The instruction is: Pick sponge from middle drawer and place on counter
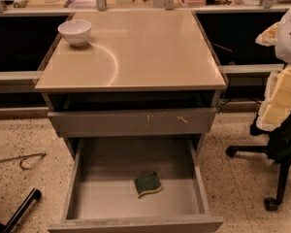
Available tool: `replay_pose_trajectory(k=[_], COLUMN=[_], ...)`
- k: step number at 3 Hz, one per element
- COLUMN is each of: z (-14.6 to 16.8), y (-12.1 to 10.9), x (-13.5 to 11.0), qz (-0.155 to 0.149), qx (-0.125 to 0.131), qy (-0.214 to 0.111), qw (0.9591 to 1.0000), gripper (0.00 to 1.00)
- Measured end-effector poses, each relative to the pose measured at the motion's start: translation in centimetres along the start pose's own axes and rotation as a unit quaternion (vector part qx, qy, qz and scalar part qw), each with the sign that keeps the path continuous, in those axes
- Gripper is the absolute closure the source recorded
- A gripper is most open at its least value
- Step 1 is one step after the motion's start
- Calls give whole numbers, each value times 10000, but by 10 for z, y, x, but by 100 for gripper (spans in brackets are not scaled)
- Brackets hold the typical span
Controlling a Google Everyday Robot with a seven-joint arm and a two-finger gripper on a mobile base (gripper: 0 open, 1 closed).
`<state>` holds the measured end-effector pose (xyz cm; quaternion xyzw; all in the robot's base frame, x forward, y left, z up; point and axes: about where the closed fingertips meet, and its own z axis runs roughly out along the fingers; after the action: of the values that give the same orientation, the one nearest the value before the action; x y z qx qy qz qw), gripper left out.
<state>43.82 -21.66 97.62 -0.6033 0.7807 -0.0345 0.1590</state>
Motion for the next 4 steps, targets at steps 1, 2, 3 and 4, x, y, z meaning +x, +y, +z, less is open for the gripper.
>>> replay_pose_trajectory(k=[1, 2, 3, 4], z=[0, 33, 122, 122], y=[0, 15, 62, 62], x=[0, -1, -4, -4], qz=[0, 64, 185, 185], qx=[0, -226, -754, -754], qy=[0, -201, -523, -524], qw=[10000, 9995, 9956, 9956], gripper=[0, 0, 0, 0])
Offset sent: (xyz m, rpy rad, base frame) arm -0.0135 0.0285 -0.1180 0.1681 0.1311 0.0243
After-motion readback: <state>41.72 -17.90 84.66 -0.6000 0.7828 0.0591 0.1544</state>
